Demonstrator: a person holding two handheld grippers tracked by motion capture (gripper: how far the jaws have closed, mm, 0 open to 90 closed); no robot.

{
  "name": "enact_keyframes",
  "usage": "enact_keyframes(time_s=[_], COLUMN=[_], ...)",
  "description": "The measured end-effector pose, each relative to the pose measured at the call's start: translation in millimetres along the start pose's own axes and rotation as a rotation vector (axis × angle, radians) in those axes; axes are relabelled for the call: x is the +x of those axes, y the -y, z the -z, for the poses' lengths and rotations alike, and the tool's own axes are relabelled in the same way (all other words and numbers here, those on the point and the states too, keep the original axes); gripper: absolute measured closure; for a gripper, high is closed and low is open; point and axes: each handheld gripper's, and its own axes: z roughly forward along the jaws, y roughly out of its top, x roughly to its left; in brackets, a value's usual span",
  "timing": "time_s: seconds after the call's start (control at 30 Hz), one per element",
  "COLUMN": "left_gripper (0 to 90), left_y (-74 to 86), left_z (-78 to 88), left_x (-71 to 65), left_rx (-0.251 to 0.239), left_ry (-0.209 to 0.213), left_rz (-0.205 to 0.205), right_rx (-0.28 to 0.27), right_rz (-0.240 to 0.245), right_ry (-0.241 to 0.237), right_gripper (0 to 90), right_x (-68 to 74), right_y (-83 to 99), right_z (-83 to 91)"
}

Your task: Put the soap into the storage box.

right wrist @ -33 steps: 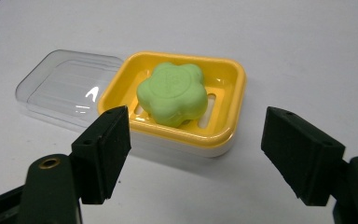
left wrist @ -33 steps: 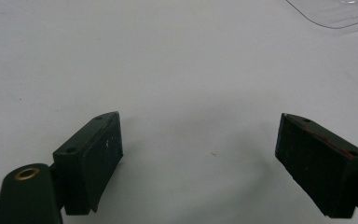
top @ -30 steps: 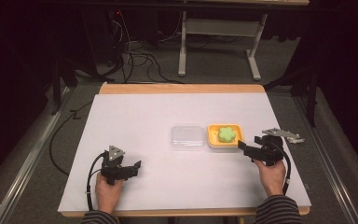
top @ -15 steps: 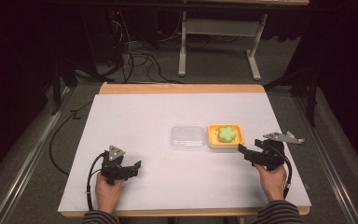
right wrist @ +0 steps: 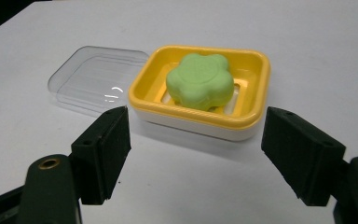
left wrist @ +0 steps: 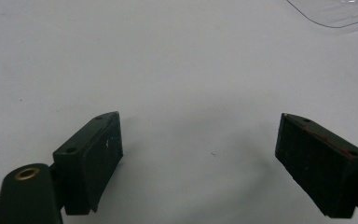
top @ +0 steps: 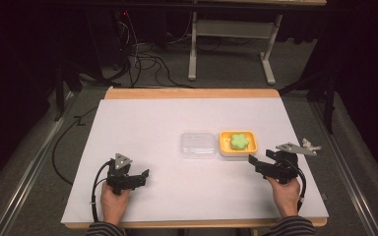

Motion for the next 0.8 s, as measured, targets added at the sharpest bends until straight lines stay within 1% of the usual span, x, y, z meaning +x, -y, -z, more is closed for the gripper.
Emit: enact_keyframes(time_s=[0.07,0.17,0.2,0.27,0.33,0.43,0.53,0.67,0.8], left_gripper=[15.4,15.4,15.4,15.4,15.4,15.4,15.4,15.4,15.5], left_y=[0.0,0.0,0.0,0.1,0.2,0.3,0.3,0.4,0.4], left_z=[0.1,0.0,0.0,-0.3,-0.1,-0.2,-0.2,-0.1,-0.2], left_x=[0.2,0.1,0.1,0.0,-0.1,-0.2,-0.3,-0.2,-0.4], left_rx=[0.002,0.003,0.002,0.0,0.0,0.0,0.0,0.001,0.002], left_ry=[0.0,0.0,0.0,-0.001,0.001,0.001,0.001,-0.001,-0.001], left_rz=[-0.002,-0.001,-0.001,0.0,-0.002,-0.002,-0.003,-0.006,-0.005], right_rx=[-0.009,-0.005,0.002,0.025,0.033,0.031,0.037,0.034,0.03], right_rz=[0.012,0.007,0.014,0.011,0.011,-0.001,0.005,-0.003,0.0], right_ry=[-0.007,-0.007,-0.006,-0.005,-0.004,-0.007,-0.01,-0.016,-0.019], right_gripper=[24.1,24.2,24.4,24.7,24.8,24.8,24.8,24.8,24.9], right_x=[2.2,6.1,6.6,7.4,7.5,7.8,8.3,10.1,11.4], right_y=[0.3,2.0,2.8,4.4,6.6,10.7,13.8,16.8,19.8], right_z=[-1.2,-2.8,-3.7,-6.2,-7.5,-9.1,-10.2,-9.9,-9.6])
